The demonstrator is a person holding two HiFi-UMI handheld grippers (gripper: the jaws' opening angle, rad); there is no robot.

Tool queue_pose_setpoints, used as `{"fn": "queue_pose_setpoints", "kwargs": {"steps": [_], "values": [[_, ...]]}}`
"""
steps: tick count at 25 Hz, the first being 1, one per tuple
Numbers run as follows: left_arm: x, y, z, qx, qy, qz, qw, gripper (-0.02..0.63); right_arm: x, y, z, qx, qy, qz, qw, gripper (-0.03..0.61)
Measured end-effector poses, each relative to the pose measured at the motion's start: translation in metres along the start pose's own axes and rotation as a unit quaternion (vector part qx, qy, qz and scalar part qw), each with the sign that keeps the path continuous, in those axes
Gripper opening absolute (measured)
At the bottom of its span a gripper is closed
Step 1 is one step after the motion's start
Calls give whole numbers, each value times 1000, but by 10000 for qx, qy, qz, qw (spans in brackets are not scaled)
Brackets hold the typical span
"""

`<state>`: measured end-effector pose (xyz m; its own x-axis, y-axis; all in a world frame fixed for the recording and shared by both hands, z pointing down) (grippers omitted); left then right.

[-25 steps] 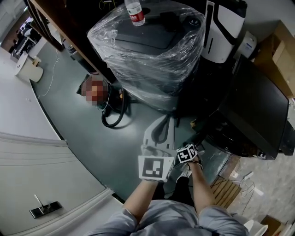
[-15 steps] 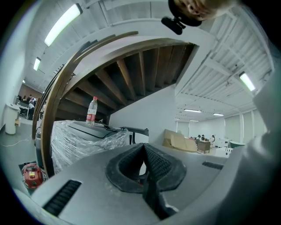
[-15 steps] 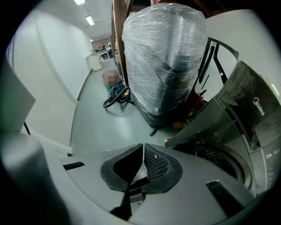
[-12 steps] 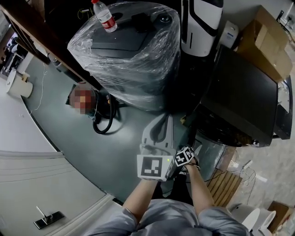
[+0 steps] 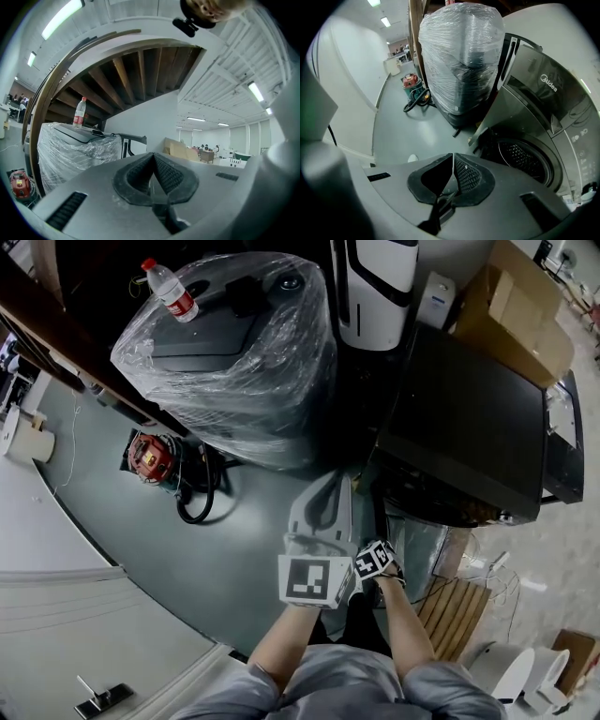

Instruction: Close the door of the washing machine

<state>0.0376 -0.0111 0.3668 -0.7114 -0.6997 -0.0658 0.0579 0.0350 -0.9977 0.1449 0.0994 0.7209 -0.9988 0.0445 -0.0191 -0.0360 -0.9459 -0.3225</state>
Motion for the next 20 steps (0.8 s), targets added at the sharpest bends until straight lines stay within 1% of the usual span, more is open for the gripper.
{"fn": "queue_pose_setpoints", "kwargs": {"steps": [3,9,20], "values": [[-12,-1,8,-5,-103,31,9999,2,-14,-5,-3,9,-120,39,9999,8],[-35,-2,21,-10,-247,-2,9997,2,-38,-16,-10,-17,-508,-48,9987,5],[-60,-1,44,4,-399,17,9992,2,-82,-34,-14,-93,-742,394,9964,0]]}}
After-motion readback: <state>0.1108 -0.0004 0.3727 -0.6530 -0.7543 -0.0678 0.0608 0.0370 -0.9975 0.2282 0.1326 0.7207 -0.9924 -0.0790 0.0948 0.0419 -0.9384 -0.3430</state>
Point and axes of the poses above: the fingertips, and each gripper's own axes: z forward along the fingers, x to its left, y out of its top, the point moved 8 cm from there along -z, backward along the fingers, and after that the axes turned 14 degrees about z, right-handed, at the moved point
